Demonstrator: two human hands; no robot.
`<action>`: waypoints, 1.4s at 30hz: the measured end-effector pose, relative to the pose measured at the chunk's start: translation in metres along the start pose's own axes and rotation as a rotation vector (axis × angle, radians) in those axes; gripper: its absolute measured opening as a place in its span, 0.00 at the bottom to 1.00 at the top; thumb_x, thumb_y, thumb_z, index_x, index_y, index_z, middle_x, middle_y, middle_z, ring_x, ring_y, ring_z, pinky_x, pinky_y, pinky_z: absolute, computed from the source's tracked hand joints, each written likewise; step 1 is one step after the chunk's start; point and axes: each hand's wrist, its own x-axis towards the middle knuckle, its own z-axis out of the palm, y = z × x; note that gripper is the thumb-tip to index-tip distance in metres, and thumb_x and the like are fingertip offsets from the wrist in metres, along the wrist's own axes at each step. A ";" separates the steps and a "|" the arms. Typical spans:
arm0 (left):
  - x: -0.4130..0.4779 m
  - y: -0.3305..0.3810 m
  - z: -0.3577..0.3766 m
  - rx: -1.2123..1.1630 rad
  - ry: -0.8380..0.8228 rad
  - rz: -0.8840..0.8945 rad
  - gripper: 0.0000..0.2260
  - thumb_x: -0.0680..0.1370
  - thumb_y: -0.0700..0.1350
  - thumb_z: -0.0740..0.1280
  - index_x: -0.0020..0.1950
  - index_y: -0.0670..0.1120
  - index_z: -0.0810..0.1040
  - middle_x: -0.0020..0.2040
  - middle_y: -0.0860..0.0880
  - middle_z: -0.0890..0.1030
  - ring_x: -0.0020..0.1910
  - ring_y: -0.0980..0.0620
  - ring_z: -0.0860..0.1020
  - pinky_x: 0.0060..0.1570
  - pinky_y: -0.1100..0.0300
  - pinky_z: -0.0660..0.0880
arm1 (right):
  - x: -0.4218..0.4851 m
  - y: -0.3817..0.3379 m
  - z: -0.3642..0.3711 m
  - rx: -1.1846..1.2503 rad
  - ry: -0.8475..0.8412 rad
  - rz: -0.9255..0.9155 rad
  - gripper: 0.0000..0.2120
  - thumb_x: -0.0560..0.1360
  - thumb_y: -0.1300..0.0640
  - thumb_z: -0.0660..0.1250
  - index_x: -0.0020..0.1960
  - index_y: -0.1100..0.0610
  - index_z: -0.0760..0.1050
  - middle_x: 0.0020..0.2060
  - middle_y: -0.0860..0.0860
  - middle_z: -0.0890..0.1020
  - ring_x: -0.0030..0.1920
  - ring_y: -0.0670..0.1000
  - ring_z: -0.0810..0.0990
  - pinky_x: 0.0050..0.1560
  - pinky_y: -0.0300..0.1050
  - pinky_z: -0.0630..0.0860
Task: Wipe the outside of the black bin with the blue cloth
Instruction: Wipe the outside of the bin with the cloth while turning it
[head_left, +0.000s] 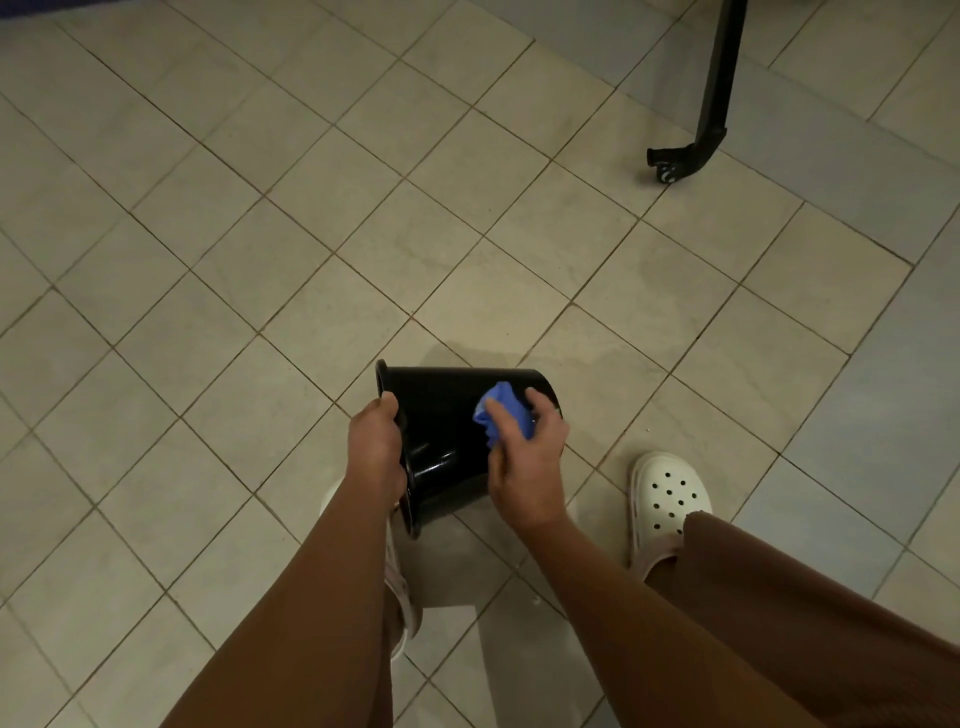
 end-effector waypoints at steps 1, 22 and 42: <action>-0.001 -0.001 0.000 -0.002 0.001 0.013 0.12 0.83 0.49 0.58 0.55 0.46 0.79 0.54 0.41 0.81 0.55 0.40 0.79 0.60 0.39 0.75 | -0.002 -0.001 0.003 -0.037 -0.035 -0.042 0.23 0.75 0.56 0.61 0.70 0.49 0.66 0.71 0.57 0.57 0.68 0.58 0.61 0.66 0.50 0.68; -0.001 -0.004 0.006 0.110 0.073 0.126 0.10 0.82 0.44 0.55 0.51 0.45 0.74 0.44 0.46 0.75 0.47 0.46 0.75 0.52 0.48 0.74 | 0.017 0.051 -0.008 -0.195 -0.220 0.263 0.35 0.75 0.63 0.64 0.76 0.47 0.52 0.74 0.57 0.52 0.69 0.61 0.54 0.69 0.53 0.60; 0.003 0.004 0.006 0.055 0.059 0.089 0.12 0.82 0.44 0.55 0.45 0.47 0.77 0.47 0.42 0.79 0.52 0.41 0.79 0.54 0.44 0.78 | -0.028 -0.014 0.018 -0.255 -0.218 -0.356 0.38 0.66 0.59 0.73 0.71 0.49 0.61 0.70 0.60 0.61 0.61 0.58 0.66 0.54 0.50 0.77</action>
